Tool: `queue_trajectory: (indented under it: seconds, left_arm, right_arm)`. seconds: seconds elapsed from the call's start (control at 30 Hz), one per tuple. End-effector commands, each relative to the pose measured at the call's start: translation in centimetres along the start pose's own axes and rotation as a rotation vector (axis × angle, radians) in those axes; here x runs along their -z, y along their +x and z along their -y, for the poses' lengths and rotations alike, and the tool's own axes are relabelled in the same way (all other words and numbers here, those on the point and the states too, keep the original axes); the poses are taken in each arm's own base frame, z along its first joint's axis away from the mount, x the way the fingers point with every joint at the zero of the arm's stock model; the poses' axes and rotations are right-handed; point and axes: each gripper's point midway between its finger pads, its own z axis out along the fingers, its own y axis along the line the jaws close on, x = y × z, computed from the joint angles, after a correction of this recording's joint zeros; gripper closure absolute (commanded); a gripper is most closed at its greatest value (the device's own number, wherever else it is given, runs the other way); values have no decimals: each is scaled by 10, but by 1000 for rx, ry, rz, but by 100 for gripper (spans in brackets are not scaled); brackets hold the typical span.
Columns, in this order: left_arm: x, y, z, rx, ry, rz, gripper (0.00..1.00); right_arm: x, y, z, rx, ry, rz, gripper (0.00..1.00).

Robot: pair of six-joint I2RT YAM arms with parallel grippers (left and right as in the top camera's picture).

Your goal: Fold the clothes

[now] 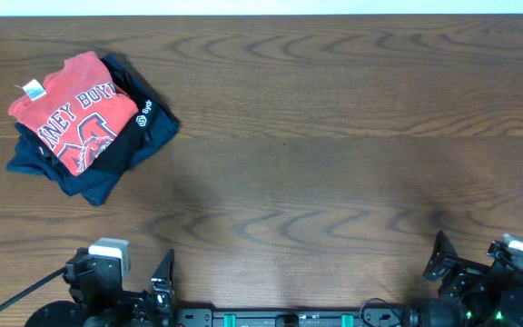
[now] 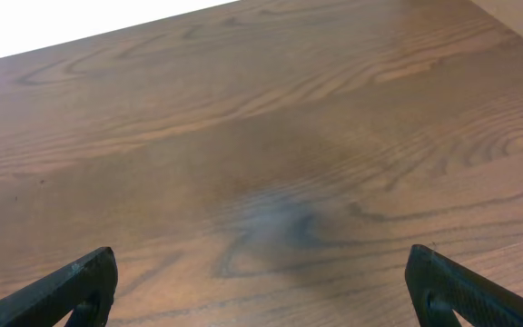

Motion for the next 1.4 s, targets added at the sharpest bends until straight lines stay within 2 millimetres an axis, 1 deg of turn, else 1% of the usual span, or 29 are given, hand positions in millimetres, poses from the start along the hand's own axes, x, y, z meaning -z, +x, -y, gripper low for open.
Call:
queue_trajectory:
  seconds: [0.0,0.07,0.17,0.27,0.4,0.57,0.73,0.83,0.9,0.97,1.03,1.17,1.37]
  left_arm:
    - [-1,4,1,-6,7,-15,2]
    - [-1,6,1,-5,7,-20,2]
    - [0,7,1,-4,7,-25,2]
    - [0,7,1,-4,7,-25,2]
    - [0,7,1,-4,7,-25,2]
    - [0,7,1,-4,6,-24,2]
    - [0,7,1,-4,7,-25,2]
    - [0,7,1,-4,7,-25,2]
    - [0,7,1,-4,7,-25,2]
    - [0,7,1,-4,7,-25,2]
    - [0,7,1,-4,7,-25,2]
    - [0,7,1,-4,6,-24,2]
    - [0,7,1,-4,7,-25,2]
  right_arm:
    - [2,1,4,-28,19,24,1]
    - [5,1,3,-34,5,42,1]
    - [7,-5,2,-29,-9,99,1]
    - [1,-11,-1,10,-26,184,1]
    - [-24,-19,-10,49,-51,235,1]
    - [-57,-35,-20,57,-78,367,1]
    - [-88,-39,-26,34,-103,510,1]
    - [-104,-33,-28,25,-118,574,1]
    - [-113,-25,-31,26,-142,597,1]
    - [-122,-11,-31,39,-139,530,1]
    - [-133,10,-28,53,-124,437,1]
    - [-132,10,-34,75,-154,436,1]
    - [-133,11,-34,75,-153,434,1]
